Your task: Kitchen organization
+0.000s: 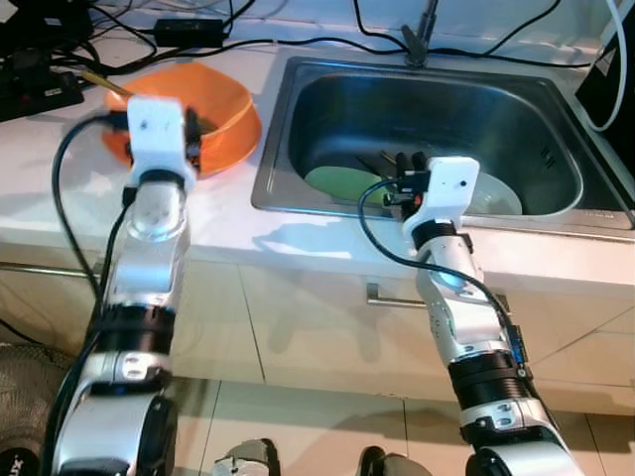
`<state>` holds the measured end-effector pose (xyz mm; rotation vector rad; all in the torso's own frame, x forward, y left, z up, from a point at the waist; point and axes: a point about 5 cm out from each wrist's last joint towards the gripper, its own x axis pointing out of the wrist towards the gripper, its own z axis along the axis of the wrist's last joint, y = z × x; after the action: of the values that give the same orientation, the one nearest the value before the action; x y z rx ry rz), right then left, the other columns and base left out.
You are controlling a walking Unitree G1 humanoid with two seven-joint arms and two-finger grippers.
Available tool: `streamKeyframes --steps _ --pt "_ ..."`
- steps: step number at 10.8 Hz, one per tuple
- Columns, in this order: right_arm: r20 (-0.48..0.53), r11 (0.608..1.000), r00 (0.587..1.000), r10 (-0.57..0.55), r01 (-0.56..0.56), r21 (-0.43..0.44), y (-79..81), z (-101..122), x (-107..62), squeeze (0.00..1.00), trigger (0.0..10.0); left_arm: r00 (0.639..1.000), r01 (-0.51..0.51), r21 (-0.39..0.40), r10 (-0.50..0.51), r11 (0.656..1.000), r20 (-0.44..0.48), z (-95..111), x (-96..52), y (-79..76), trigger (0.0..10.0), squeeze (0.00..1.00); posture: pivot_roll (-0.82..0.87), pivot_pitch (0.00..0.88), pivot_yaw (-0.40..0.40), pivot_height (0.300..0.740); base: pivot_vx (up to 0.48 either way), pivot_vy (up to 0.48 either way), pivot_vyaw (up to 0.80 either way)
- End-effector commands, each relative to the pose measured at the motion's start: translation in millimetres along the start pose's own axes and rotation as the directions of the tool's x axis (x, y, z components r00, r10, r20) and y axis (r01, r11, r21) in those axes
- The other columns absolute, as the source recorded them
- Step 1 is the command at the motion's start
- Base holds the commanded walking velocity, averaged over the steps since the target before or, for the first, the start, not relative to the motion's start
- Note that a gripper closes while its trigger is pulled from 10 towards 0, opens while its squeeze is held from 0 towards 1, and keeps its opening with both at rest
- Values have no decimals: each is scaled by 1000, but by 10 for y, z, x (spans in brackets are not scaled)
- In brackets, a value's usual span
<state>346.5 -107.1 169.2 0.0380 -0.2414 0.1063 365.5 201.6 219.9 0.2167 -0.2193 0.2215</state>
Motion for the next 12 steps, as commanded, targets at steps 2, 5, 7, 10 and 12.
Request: streamKeyframes --steps 2,5,7,10,12 --pt "0 1000 1000 8 -8 9 10 9 20 0 10000 999 -29 -2 29 1000 -37 -48 -55 52 10000 0 93 79 -34 740 0 0 0" --pt "4 1000 1000 8 -8 8 9 26 34 0 10000 999 19 -36 -20 999 -40 -8 -65 -80 10000 0 88 70 -36 740 0 0 0" --pt "5 1000 1000 3 -3 6 2 28 33 0 10000 998 51 -56 -53 997 -23 44 -51 -164 10000 0 88 69 -34 740 0 0 0" --pt "3 1000 1000 -4 4 6 -2 22 37 0 10000 988 154 -138 -156 978 1 157 -13 -440 10000 0 83 70 -28 740 0 0 0" --pt "3 1000 1000 -15 15 5 -31 21 28 0 10000 983 170 -92 -162 981 82 309 -9 -443 10000 0 84 78 -27 740 0 0 0"
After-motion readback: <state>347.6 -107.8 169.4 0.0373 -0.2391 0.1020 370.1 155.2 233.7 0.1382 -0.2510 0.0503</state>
